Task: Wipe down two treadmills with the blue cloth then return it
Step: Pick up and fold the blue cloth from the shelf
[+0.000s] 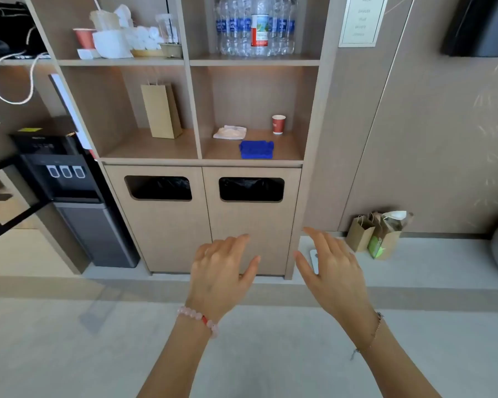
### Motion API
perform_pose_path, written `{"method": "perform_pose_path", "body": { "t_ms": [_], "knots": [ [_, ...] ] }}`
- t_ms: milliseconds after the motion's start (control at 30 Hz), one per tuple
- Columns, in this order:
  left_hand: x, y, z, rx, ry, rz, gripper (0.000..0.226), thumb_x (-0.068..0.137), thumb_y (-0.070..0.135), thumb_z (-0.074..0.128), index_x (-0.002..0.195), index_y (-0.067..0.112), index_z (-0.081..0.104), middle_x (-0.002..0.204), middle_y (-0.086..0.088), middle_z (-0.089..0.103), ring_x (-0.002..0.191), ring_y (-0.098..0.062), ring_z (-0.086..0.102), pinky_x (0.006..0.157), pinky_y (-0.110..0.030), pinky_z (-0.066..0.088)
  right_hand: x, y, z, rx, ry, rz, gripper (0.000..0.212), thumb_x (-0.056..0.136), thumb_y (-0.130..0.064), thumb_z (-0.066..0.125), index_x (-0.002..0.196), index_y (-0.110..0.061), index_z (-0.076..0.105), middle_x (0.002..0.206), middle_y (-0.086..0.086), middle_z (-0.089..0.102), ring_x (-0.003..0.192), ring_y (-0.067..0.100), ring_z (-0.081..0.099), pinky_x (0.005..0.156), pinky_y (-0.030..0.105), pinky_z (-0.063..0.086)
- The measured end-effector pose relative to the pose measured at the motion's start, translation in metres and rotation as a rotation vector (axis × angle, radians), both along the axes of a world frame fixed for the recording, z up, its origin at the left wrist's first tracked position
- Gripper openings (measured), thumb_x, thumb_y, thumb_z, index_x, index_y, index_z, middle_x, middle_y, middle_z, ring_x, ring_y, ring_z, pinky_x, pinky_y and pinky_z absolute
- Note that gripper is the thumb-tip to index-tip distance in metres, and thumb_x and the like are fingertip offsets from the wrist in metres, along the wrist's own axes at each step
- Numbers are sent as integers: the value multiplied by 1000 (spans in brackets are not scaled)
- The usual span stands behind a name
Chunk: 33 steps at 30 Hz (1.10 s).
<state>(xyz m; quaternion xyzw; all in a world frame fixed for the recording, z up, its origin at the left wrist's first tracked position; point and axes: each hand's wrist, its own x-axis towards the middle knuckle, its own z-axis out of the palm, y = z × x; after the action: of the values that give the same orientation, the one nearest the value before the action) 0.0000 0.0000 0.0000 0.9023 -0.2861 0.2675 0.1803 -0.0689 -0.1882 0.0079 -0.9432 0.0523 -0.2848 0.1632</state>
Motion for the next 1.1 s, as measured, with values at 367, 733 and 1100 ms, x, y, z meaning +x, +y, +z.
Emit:
{"method": "perform_pose_path", "body": {
  "t_ms": [367,733,1100],
  "knots": [
    [132,-14,-14,2,-25,22,39,86,44,42,101,15,65,76,6,66,65,-18,61,65,-35,52,136,-18,-20,-18,-27,-13,49,86,-46,38,121,-16,56,112,-1,65,102,22,62,78,37,52],
    [313,-44,5,37,-21,-42,40,84,41,43,104,15,66,82,4,68,71,-20,65,67,-36,52,313,-32,-7,-69,-5,-54,47,85,-44,40,120,-16,58,112,-1,65,101,22,62,80,37,53],
    [432,-72,-3,79,-2,-28,39,85,43,44,103,16,66,86,4,68,76,-20,64,69,-36,49,439,-60,-13,-98,-7,-63,46,85,-46,40,116,-18,60,107,-2,66,97,21,64,77,37,54]
  ]
}}
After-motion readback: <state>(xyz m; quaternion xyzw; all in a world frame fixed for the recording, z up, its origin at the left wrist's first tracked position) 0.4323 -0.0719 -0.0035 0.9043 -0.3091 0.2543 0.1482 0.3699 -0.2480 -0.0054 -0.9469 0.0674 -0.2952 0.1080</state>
